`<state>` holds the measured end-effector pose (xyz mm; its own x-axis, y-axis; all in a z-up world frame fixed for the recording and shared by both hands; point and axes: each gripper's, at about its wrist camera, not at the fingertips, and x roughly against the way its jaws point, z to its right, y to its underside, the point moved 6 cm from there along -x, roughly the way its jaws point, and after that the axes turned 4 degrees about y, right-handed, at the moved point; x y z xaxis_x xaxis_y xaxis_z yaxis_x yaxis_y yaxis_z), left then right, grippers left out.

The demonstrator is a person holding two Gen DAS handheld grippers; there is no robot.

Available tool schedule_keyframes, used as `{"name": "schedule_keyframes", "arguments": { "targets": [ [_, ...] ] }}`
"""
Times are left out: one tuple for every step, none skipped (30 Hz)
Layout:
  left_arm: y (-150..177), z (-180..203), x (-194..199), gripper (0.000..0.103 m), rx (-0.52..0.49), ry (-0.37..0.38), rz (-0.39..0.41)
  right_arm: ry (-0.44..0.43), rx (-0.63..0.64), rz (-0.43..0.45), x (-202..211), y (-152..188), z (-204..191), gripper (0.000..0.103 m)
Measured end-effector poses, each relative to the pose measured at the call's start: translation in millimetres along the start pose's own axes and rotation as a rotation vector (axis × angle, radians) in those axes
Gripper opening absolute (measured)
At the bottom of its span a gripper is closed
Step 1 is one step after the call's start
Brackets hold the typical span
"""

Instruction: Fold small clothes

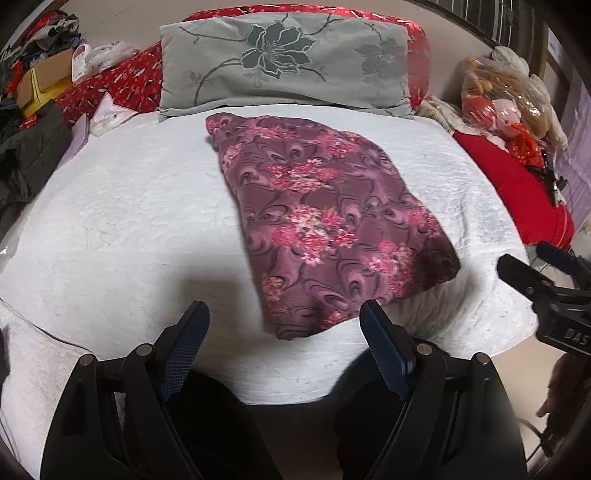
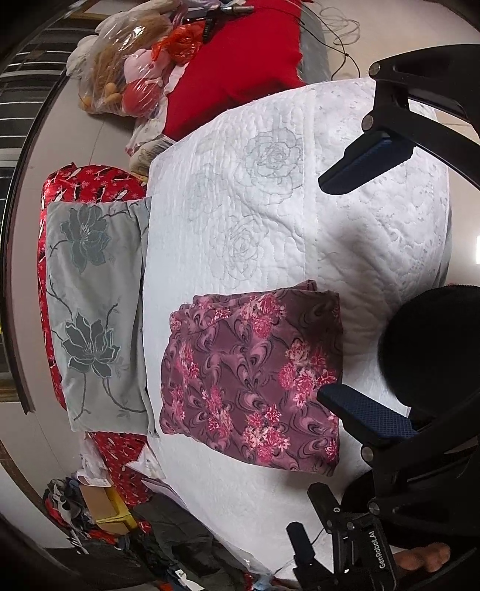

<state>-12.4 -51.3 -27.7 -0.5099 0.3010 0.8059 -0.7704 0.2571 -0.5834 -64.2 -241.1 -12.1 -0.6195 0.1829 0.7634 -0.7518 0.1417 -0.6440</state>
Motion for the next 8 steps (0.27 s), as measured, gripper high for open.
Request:
{"name": "schedule_keyframes", "arguments": {
  "targets": [
    [0.0, 2.7, 0.7, 0.084, -0.003, 0.001, 0.001, -0.002, -0.004, -0.001, -0.4, 0.0, 0.8, 0.103],
    [0.2, 4.8, 1.0, 0.084, -0.006, 0.001, 0.001, -0.004, -0.008, -0.001, -0.8, 0.0, 1.6, 0.103],
    [0.4, 6.6, 1.3, 0.084, -0.01, 0.002, 0.001, -0.006, -0.014, -0.003, -1.5, 0.2, 2.3, 0.103],
    [0.5, 8.9, 1.5, 0.084, -0.015, 0.002, 0.001, -0.007, -0.016, -0.004, -1.8, 0.1, 3.1, 0.103],
    [0.9, 10.9, 1.8, 0.084, -0.019, 0.001, 0.001, -0.008, -0.017, -0.007, -2.4, 0.2, 3.8, 0.103],
    [1.2, 12.0, 2.1, 0.084, -0.02, -0.001, 0.002, -0.006, -0.017, -0.01, -2.9, 0.4, 4.6, 0.103],
    [1.3, 12.7, 2.3, 0.084, -0.024, -0.002, 0.003, -0.005, -0.016, -0.011, -3.0, 0.5, 4.9, 0.103],
    [1.5, 13.0, 2.4, 0.084, -0.026, -0.004, 0.004, -0.002, -0.016, -0.011, -3.0, 0.5, 5.5, 0.103]
  ]
}}
